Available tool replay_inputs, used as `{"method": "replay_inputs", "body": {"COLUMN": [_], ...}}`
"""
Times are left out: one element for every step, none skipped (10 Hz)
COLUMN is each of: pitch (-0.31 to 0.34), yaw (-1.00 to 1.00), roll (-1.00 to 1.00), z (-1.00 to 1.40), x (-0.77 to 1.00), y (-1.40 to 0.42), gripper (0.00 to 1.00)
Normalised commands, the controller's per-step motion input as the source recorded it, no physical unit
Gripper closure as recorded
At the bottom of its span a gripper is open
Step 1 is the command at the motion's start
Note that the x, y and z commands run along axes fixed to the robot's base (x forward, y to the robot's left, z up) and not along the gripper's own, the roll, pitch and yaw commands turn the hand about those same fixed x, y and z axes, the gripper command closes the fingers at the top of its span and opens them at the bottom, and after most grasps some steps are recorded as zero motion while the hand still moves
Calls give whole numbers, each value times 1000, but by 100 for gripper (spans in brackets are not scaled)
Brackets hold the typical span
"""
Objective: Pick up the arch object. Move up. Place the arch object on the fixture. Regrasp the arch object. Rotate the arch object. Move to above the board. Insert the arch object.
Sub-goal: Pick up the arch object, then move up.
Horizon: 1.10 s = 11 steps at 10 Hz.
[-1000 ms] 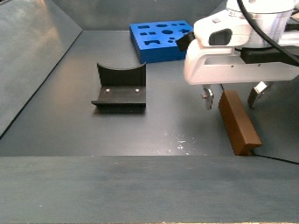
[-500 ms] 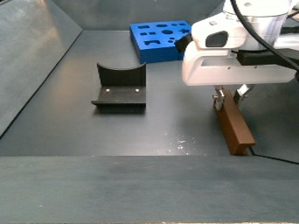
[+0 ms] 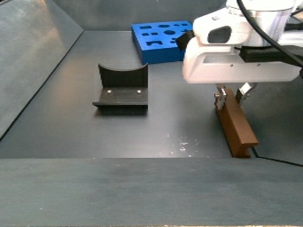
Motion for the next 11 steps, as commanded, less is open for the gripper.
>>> {"method": "replay_inputs", "body": {"pitch": [0,0,0,0,0,0,0,-1,21,31,42], "yaw": [0,0,0,0,0,0,0,25,21,15,7], "roll": [0,0,0,0,0,0,0,-5,4,23,44], "z": [0,0,0,0,0,0,833,831,749,647,535], "x": [0,0,0,0,0,0,0,10,-14,-22,-21], "y": [0,0,0,0,0,0,0,-50,-43,-27,-10], "gripper": [100,100,100,100,100,100,100,100,100,100,100]}}
